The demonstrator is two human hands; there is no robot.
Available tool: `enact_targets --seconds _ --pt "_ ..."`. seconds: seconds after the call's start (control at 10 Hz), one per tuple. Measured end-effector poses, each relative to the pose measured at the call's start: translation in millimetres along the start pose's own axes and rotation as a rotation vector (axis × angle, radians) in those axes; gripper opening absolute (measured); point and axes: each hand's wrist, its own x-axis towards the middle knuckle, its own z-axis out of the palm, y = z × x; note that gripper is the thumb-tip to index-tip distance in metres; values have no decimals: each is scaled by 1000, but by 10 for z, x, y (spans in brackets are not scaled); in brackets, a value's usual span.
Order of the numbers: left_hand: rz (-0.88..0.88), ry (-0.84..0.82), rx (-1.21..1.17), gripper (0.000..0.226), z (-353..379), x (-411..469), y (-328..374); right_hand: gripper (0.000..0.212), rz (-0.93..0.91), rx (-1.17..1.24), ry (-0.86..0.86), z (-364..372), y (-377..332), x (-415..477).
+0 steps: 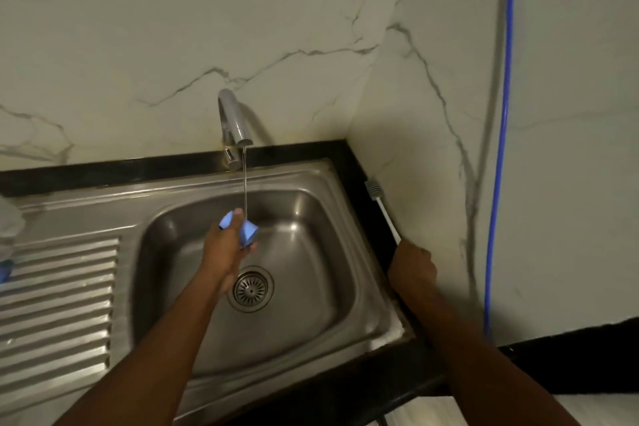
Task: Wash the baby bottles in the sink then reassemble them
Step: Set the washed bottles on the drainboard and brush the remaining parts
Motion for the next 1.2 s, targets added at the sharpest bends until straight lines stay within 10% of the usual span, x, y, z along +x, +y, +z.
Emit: enact_targets --seconds 0.2,0.4,0.8,1.0,1.2 --pt "-307 -8 -526 15 164 -34 130 24 -137 217 16 80 37 15" --pt "-289 65 -551 31 232 15 316 21 -86 1271 -656 -657 -428 -618" --pt "-357 -144 -624 40 284 189 398 11 393 1918 -1549 -994 -1024 -933" --pt "-232 26 -290 30 136 365 548 49 -705 441 -189 -774 -1080 -742" --pt "-251 -24 -318 45 178 545 681 29 -47 1443 -1082 -1141 -1234 -756"
